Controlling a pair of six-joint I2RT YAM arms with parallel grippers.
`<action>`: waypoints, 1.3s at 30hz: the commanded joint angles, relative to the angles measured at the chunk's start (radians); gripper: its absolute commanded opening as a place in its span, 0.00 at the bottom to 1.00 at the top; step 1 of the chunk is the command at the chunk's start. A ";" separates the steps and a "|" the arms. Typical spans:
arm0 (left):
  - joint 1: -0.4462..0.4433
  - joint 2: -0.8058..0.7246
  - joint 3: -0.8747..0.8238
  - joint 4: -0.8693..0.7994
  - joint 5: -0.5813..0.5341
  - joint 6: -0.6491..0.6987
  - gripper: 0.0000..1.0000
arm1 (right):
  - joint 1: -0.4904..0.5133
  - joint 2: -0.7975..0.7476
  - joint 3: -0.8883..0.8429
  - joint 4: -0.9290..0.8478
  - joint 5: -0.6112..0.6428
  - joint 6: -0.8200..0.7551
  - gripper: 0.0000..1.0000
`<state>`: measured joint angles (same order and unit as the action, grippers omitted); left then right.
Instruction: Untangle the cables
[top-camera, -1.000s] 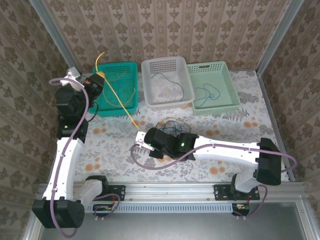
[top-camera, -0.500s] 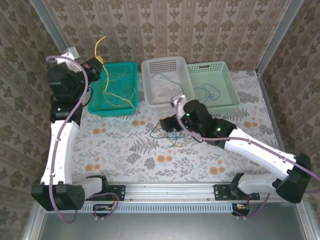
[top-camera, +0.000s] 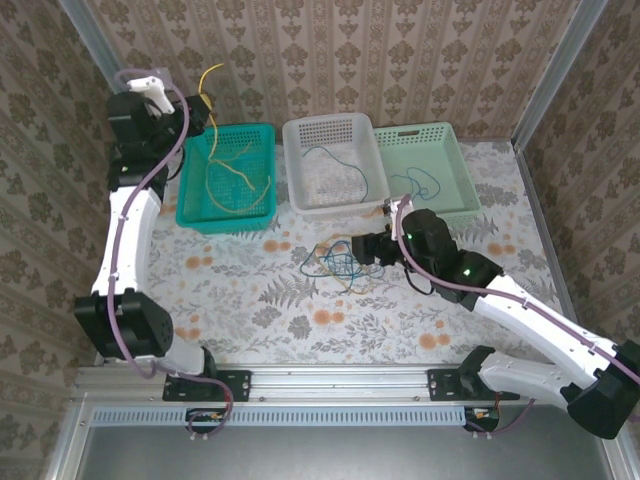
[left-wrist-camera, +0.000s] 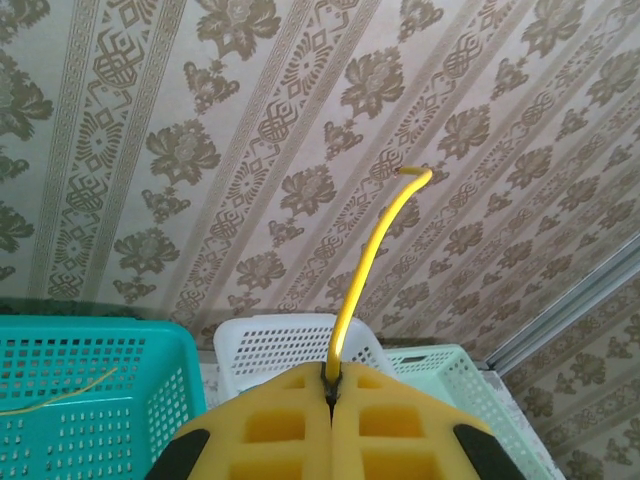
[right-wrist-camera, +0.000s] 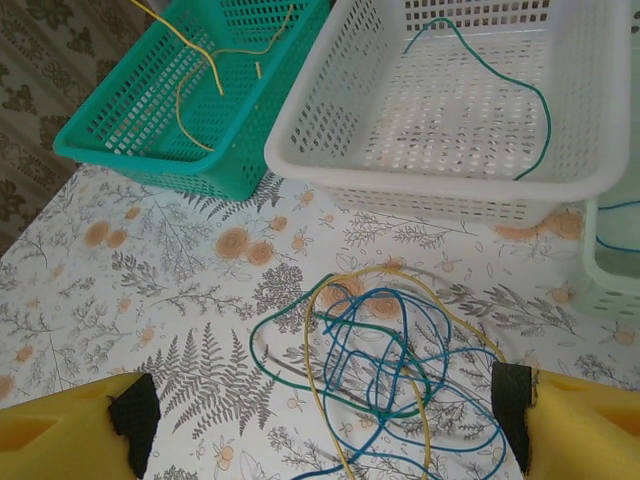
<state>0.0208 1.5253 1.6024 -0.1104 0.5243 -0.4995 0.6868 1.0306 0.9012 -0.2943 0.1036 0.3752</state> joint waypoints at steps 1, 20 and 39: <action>0.007 0.043 0.059 -0.080 0.052 0.055 0.00 | -0.015 -0.022 -0.026 -0.009 0.001 0.037 0.90; 0.053 0.304 0.155 -0.324 0.057 0.078 0.06 | -0.053 0.001 -0.019 -0.029 -0.027 0.051 0.90; -0.020 0.173 0.111 -0.454 -0.218 0.172 1.00 | -0.125 0.243 0.057 -0.197 0.035 -0.020 0.79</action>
<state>0.0441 1.8359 1.7630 -0.6106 0.3943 -0.3817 0.5983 1.2209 0.9268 -0.4358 0.1066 0.3985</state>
